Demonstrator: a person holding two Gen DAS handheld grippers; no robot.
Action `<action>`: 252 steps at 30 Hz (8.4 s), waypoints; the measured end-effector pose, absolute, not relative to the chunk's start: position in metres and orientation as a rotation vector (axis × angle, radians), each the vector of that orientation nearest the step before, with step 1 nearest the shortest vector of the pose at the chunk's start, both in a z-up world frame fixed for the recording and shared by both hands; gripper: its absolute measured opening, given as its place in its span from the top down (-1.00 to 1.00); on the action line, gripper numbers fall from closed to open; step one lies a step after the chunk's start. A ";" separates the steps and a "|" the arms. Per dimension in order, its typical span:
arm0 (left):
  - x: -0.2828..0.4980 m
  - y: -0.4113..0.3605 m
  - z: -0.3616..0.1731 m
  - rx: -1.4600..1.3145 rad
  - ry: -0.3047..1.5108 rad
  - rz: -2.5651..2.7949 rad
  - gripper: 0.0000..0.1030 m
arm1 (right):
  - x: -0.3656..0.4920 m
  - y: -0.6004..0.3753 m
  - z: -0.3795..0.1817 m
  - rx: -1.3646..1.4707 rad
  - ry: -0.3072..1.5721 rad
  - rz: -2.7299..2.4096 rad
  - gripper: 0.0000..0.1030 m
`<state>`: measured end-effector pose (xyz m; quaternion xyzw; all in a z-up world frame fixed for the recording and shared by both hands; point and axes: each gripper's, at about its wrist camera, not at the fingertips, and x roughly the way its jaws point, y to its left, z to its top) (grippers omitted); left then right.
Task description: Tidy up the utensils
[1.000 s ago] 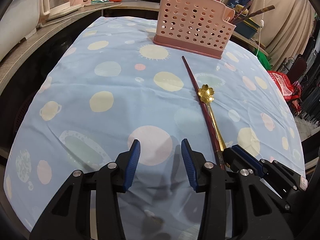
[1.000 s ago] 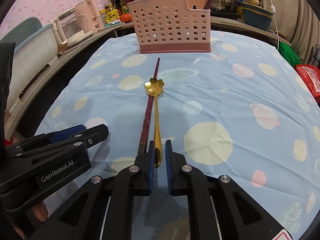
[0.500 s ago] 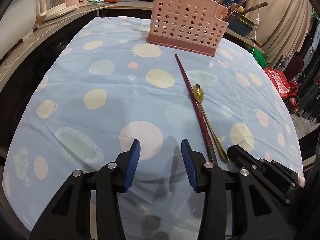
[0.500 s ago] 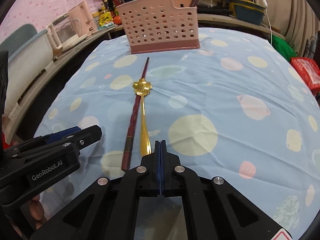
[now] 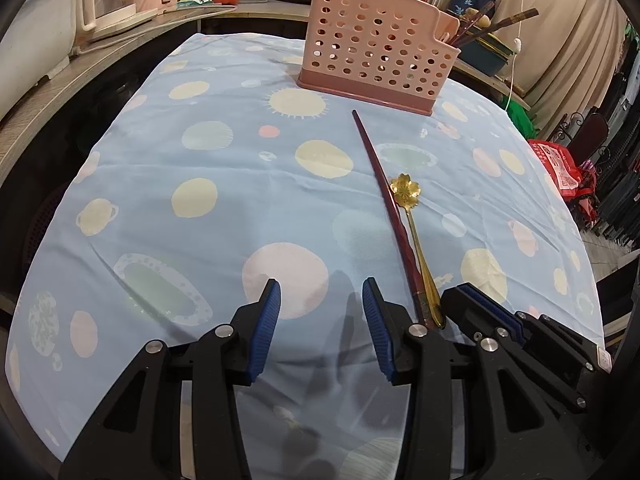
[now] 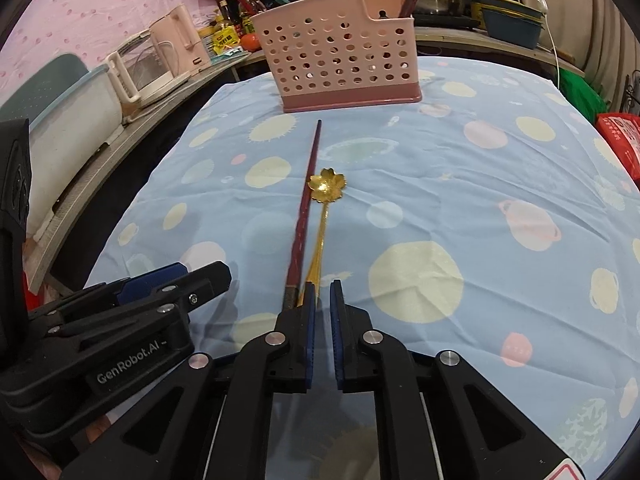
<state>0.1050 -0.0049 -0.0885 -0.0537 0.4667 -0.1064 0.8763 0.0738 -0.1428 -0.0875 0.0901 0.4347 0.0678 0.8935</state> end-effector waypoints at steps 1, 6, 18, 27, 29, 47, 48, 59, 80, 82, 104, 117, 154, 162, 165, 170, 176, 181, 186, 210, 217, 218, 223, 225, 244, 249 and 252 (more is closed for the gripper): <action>0.105 -0.003 -0.088 -0.115 0.974 -0.221 0.21 | 0.075 -0.142 -0.087 0.188 0.899 0.142 0.80; 0.107 0.000 -0.088 -0.124 0.976 -0.217 0.21 | 0.079 -0.137 -0.088 0.176 0.912 0.144 0.80; 0.104 -0.005 -0.088 -0.118 0.978 -0.240 0.21 | 0.074 -0.134 -0.095 0.125 0.915 0.140 0.87; 0.099 -0.023 -0.084 -0.103 0.978 -0.289 0.21 | 0.063 -0.163 -0.095 0.157 0.915 0.065 1.00; 0.097 -0.029 -0.083 -0.092 0.977 -0.301 0.21 | 0.062 -0.171 -0.095 0.188 0.923 0.080 1.00; 0.108 -0.046 -0.094 -0.103 1.020 -0.344 0.58 | 0.056 -0.183 -0.089 0.232 0.917 0.075 0.75; 0.108 -0.041 -0.095 -0.110 1.024 -0.348 0.72 | 0.056 -0.180 -0.088 0.228 0.916 0.081 0.75; 0.097 -0.010 -0.097 -0.079 1.006 -0.293 0.87 | 0.065 -0.149 -0.093 0.197 0.931 0.131 0.48; 0.093 -0.006 -0.095 -0.119 1.017 -0.312 0.87 | 0.059 -0.147 -0.089 0.167 0.897 0.104 0.80; 0.091 -0.006 -0.092 -0.124 1.015 -0.316 0.87 | 0.055 -0.150 -0.085 0.172 0.888 0.102 0.80; 0.071 0.006 -0.004 -0.144 0.844 -0.350 0.87 | 0.038 -0.174 -0.016 0.210 0.741 0.090 0.96; 0.079 0.005 0.058 -0.094 0.725 -0.335 0.87 | 0.048 -0.189 0.041 0.186 0.651 0.069 0.96; 0.162 -0.018 0.221 -0.061 0.404 -0.327 0.86 | 0.146 -0.203 0.136 0.109 0.488 0.060 0.96; 0.194 -0.029 0.240 -0.074 0.359 -0.322 0.86 | 0.189 -0.216 0.136 0.117 0.503 0.041 0.96; 0.209 -0.036 0.244 -0.074 0.343 -0.318 0.86 | 0.203 -0.220 0.132 0.115 0.515 0.031 0.96; 0.233 -0.045 0.244 -0.080 0.344 -0.315 0.86 | 0.228 -0.228 0.123 0.115 0.545 0.019 0.96; 0.263 -0.055 0.225 -0.084 0.375 -0.305 0.86 | 0.256 -0.233 0.108 0.114 0.585 0.009 0.96; 0.288 -0.059 0.204 -0.090 0.418 -0.298 0.86 | 0.272 -0.230 0.091 0.111 0.618 0.007 0.96; 0.309 -0.062 0.184 -0.095 0.459 -0.284 0.86 | 0.284 -0.229 0.081 0.104 0.635 -0.001 0.96; 0.307 -0.056 0.147 -0.100 0.532 -0.284 0.86 | 0.295 -0.209 0.090 0.020 0.624 -0.015 0.86; 0.297 -0.050 0.150 -0.105 0.512 -0.279 0.80 | 0.290 -0.207 0.093 0.032 0.607 -0.013 0.67; 0.297 -0.050 0.150 -0.105 0.514 -0.278 0.80 | 0.289 -0.207 0.094 0.031 0.606 -0.013 0.67; 0.289 -0.049 0.149 -0.102 0.520 -0.268 0.79 | 0.281 -0.205 0.097 0.034 0.601 -0.010 0.62; 0.285 -0.048 0.148 -0.098 0.525 -0.264 0.79 | 0.277 -0.204 0.098 0.034 0.599 -0.011 0.59; 0.219 -0.044 0.114 -0.065 0.595 -0.245 0.33 | 0.205 -0.198 0.093 0.082 0.621 -0.016 0.22; 0.195 -0.045 0.097 -0.030 0.617 -0.221 0.12 | 0.178 -0.198 0.083 0.109 0.641 -0.029 0.02; 0.184 -0.042 0.086 -0.028 0.635 -0.213 -0.02 | 0.164 -0.195 0.077 0.113 0.656 -0.038 -0.05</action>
